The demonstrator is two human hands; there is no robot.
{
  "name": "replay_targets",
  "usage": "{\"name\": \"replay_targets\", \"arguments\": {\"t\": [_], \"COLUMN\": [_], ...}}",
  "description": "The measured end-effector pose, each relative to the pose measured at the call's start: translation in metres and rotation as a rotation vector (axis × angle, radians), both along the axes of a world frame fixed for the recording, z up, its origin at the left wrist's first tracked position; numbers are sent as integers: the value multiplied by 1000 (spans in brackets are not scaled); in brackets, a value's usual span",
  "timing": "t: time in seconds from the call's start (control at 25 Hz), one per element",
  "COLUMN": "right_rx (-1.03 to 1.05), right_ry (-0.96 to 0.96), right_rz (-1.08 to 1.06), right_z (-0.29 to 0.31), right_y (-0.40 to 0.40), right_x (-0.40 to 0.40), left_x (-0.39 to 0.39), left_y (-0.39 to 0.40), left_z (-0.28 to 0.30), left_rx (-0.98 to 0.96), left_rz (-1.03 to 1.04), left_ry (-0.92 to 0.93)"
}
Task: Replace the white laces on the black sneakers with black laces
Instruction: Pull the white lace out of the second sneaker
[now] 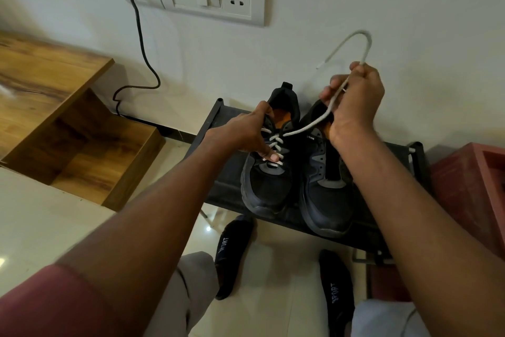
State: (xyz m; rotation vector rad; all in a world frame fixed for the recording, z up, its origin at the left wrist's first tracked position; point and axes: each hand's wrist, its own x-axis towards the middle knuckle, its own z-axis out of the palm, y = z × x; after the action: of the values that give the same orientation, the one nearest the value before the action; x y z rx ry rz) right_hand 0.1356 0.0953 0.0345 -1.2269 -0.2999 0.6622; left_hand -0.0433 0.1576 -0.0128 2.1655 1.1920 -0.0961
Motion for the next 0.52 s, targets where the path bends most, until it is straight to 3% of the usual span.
{"name": "replay_targets", "arguments": {"t": [0.16,0.32,0.4,0.52], "right_rx": [-691,-943,-953,-608], "right_ry": [-764,-1165,-1382,-1590], "right_rz": [165,250,270,521], "right_z": [-11,-10,-14,-21], "right_y": [-15,-30,-37,-46], "right_x": [4,5,8,1], "left_x": [4,8,9,12], "left_y": [3,2,1,5], "left_z": [1,8,10,7], "left_rx": [1,286,354,295], "left_rz": [-78,-136,-141,-121], "left_ry": [-19,25,-6,-106]}}
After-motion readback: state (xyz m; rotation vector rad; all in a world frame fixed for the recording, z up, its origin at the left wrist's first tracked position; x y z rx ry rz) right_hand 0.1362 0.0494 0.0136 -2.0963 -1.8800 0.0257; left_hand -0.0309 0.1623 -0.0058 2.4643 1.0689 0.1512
